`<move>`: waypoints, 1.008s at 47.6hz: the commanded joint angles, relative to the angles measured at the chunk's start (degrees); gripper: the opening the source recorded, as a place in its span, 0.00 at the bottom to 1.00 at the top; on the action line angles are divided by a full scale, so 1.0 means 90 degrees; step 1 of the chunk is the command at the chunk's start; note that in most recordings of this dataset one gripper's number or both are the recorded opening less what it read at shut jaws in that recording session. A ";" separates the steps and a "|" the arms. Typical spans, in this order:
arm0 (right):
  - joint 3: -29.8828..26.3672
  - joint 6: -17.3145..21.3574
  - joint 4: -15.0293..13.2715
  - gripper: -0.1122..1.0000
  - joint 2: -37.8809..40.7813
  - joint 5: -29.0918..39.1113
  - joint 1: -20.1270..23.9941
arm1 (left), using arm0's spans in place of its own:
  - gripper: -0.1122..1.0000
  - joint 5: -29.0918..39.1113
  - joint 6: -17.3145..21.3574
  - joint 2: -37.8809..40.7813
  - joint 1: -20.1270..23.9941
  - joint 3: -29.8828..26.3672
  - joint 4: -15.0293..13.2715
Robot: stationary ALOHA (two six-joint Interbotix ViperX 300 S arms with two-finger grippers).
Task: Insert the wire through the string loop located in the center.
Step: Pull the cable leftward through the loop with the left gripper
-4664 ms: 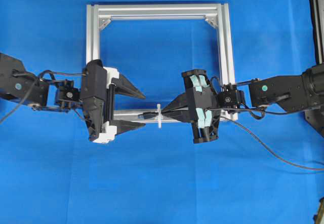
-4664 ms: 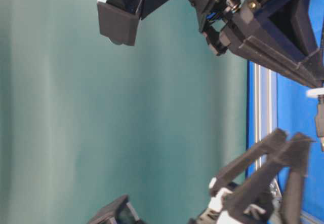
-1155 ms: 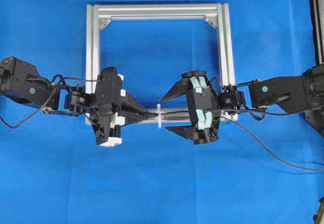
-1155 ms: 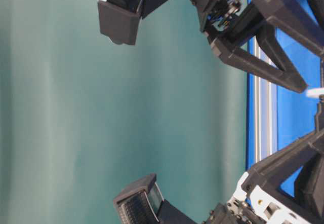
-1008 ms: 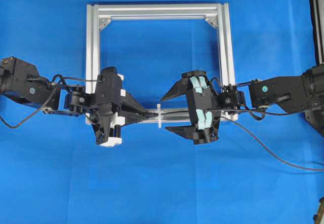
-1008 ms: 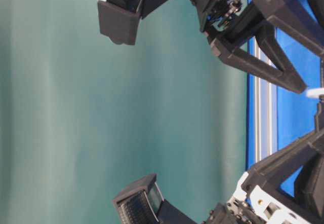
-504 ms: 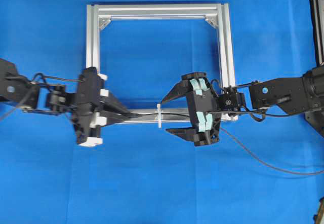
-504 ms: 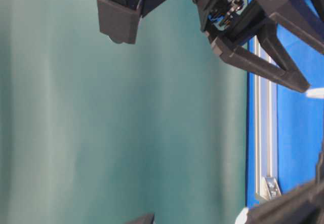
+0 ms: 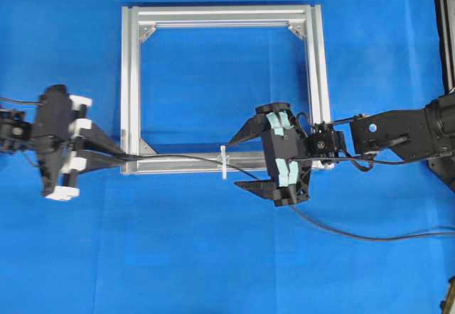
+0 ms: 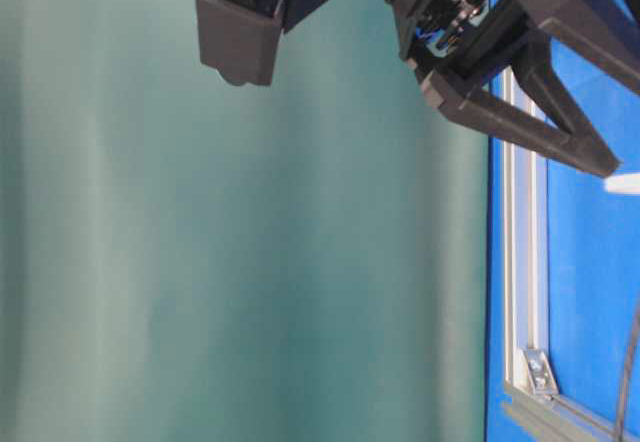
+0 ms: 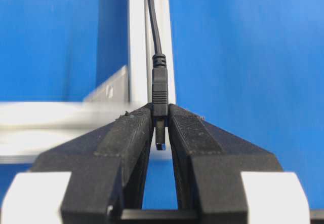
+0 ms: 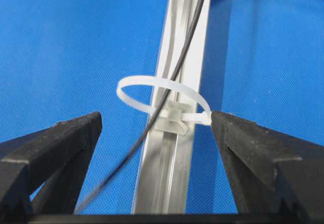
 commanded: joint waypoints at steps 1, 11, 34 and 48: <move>-0.0059 0.0000 0.0010 0.92 -0.0176 -0.0020 0.0020 | 0.18 0.0088 -0.0010 -0.0381 -0.0059 0.0205 0.0010; -0.0059 0.0000 0.0010 0.92 -0.0195 -0.0010 0.0020 | 0.18 0.0498 -0.0010 -0.1016 -0.0059 0.0557 0.0010; -0.0039 0.0000 0.0010 0.92 -0.0215 -0.0010 0.0020 | 0.18 0.0869 0.0000 -0.0908 -0.0068 0.0508 0.0010; -0.0039 -0.0010 0.0010 0.92 -0.0215 -0.0010 0.0020 | 0.18 0.1240 0.0000 -0.0508 -0.0068 0.0264 0.0010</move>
